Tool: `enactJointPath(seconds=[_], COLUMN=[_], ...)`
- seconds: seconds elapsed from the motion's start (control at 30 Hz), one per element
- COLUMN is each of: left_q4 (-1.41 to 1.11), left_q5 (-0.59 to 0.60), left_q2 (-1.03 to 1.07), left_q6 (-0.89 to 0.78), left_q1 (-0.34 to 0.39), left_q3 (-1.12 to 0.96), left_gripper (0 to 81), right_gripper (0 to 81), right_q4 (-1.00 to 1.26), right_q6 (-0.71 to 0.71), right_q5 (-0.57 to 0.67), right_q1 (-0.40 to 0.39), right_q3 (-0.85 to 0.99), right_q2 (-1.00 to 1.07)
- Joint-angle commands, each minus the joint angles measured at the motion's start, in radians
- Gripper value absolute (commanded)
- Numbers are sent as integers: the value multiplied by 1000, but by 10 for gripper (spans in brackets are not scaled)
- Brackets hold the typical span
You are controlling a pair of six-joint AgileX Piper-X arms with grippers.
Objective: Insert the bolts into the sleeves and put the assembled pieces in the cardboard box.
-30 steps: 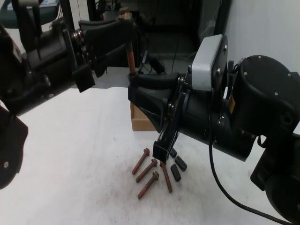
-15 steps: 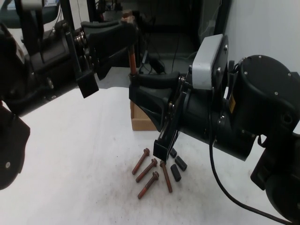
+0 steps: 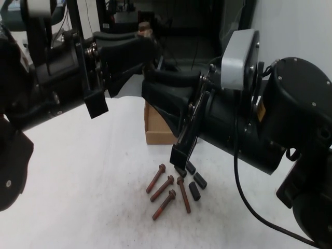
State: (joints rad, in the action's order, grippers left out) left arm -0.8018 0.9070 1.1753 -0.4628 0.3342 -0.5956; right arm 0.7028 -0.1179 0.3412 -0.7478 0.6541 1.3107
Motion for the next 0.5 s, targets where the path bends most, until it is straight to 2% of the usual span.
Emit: enactJointPath(seconds=[0.0,0.07,0.2,0.27,0.47], left_q4=[9,31,119,141,122], left_q5=[-4,-4,15,15,-10], left_q2=[2,2,2,2,2], left_q6=[53,62,56,45,33], left_q1=[-4,-4,-4,-4,-4], left_q3=[0,0,0,0,0], left_gripper=[49,152,463,573,574], right_gripper=[8,8,8,8,8], right_q4=[43,43,43,43,38], right_q6=[-4,-34,-48,-48,-48], right_q5=[9,9,41,63,84], right_q1=[7,18,49,62,63], right_q3=[18,18,18,18,18], right_q2=[-9,-9,-11,-11,-11])
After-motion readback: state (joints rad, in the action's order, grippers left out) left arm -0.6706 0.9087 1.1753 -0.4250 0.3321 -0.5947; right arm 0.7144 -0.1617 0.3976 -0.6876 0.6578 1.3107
